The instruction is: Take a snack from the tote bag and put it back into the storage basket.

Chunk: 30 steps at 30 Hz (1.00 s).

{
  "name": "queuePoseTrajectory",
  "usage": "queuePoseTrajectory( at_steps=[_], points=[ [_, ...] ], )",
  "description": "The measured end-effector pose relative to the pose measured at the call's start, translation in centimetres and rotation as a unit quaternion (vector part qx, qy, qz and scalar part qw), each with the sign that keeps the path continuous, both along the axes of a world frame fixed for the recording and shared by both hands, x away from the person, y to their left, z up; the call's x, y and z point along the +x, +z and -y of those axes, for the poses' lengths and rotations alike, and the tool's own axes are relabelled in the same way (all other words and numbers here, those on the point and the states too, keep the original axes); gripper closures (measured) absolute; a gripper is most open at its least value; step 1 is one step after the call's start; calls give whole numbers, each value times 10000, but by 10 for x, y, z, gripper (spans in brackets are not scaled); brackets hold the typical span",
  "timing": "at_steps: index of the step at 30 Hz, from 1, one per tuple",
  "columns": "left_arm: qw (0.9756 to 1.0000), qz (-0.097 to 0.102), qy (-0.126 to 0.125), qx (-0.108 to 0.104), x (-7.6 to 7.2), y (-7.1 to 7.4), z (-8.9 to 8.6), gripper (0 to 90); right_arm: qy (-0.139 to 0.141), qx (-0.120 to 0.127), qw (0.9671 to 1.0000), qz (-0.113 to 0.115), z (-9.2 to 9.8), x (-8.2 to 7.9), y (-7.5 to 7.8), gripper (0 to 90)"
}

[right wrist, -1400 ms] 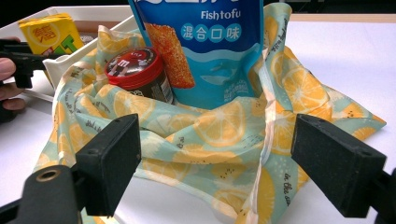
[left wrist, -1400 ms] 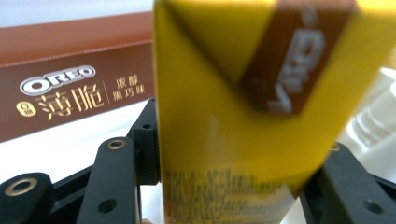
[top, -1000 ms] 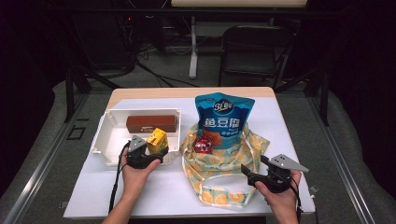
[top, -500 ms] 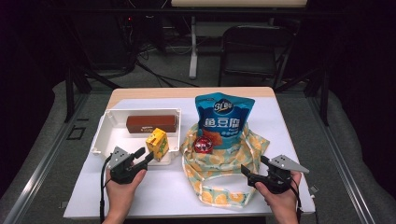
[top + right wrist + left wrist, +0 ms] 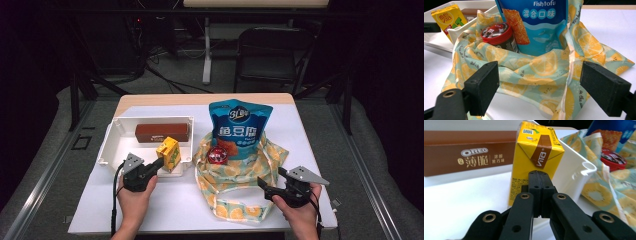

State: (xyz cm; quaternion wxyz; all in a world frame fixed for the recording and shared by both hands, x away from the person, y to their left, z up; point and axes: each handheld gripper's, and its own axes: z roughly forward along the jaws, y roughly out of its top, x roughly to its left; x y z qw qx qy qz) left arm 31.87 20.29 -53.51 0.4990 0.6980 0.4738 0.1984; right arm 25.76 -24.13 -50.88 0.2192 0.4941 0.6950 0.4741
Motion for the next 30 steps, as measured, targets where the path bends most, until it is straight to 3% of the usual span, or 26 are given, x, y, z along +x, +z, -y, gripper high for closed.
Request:
queuePoseTrajectory(
  at_steps=[14,30],
  points=[
    [9982,-335,394,-307,41,-6,-8,900,5,-35,10000,-44,-1,1,-2,158],
    [9964,-620,412,-417,72,-8,12,900,3,-39,10000,-54,0,1,-3,159]
  ],
)
